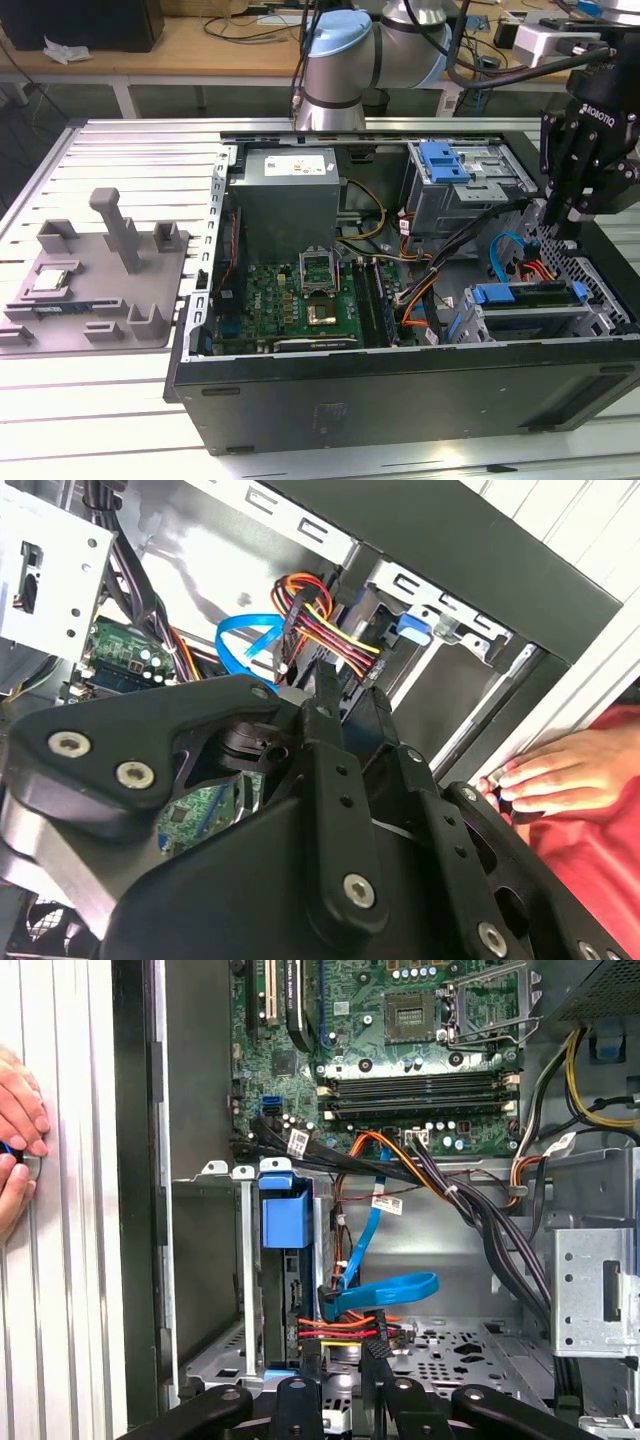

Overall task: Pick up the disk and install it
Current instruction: 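Insert the second disk wire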

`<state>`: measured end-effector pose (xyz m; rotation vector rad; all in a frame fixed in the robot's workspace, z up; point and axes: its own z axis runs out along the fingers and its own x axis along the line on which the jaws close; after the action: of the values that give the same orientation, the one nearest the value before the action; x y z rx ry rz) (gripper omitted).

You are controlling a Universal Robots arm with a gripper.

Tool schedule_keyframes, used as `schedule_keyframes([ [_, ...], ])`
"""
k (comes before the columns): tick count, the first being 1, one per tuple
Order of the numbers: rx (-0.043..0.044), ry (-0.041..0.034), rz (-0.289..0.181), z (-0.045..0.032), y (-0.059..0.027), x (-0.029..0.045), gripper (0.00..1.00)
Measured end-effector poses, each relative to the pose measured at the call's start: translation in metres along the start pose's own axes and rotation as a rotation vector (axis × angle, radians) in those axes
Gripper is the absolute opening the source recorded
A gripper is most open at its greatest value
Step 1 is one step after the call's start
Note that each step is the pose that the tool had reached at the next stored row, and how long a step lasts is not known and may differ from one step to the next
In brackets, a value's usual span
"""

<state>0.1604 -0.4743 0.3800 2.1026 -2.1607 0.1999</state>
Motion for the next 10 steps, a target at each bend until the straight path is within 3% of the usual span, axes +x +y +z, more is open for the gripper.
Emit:
schedule_keyframes([
  [10,0.0001,-0.0002,0.0,0.0043,0.0071,0.0005,0.3],
])
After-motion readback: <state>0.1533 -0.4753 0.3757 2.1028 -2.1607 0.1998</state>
